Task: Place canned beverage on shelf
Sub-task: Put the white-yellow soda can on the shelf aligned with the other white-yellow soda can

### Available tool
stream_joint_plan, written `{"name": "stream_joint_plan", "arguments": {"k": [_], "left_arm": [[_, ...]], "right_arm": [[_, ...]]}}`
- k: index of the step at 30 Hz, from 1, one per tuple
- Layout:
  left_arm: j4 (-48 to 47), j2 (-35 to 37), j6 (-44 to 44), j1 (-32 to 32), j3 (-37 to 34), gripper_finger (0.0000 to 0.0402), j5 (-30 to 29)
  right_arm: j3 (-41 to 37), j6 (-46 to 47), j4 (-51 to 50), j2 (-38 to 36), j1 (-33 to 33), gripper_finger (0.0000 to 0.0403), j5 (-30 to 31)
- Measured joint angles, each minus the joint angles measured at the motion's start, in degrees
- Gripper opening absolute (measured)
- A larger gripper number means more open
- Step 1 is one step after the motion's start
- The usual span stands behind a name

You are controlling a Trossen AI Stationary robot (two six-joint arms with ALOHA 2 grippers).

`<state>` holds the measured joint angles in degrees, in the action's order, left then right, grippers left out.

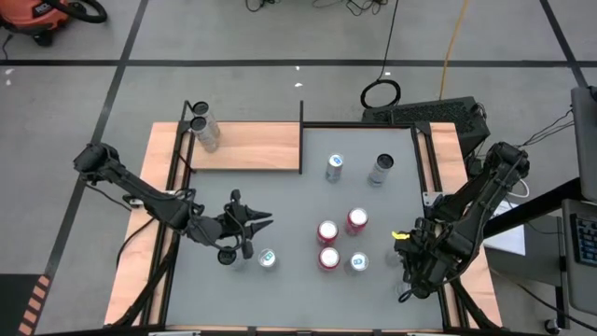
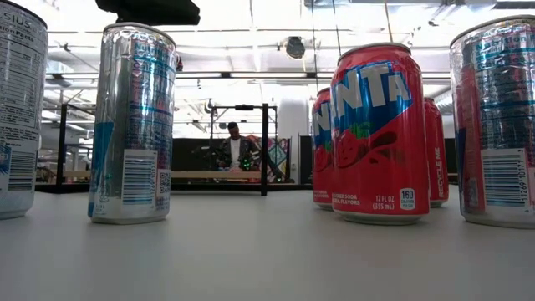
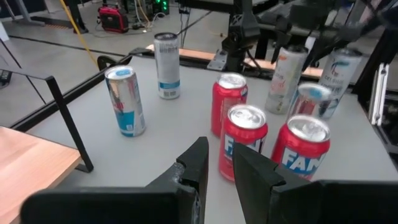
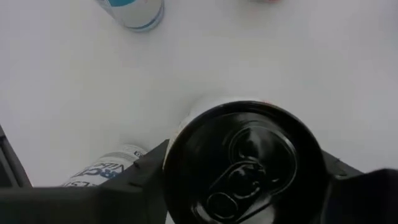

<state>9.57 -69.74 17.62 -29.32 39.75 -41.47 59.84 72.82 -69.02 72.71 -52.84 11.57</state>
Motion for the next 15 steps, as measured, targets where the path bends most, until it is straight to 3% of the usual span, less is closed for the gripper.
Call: {"name": "stream_joint_plan", "arguments": {"k": [8, 15], "left_arm": [[0.45, -4.25, 0.03, 0.59, 0.0, 0.0073, 0.04], [4.01, -6.0, 0.0, 1.49, 0.0, 0.0073, 0.76]], "right_arm": [[5.43, -1.48, -0.68, 0.11, 1.05, 0.0219, -1.21], [13.47, -5.78, -4.1, 0.11, 3.04, 0.0214, 1.57]]}}
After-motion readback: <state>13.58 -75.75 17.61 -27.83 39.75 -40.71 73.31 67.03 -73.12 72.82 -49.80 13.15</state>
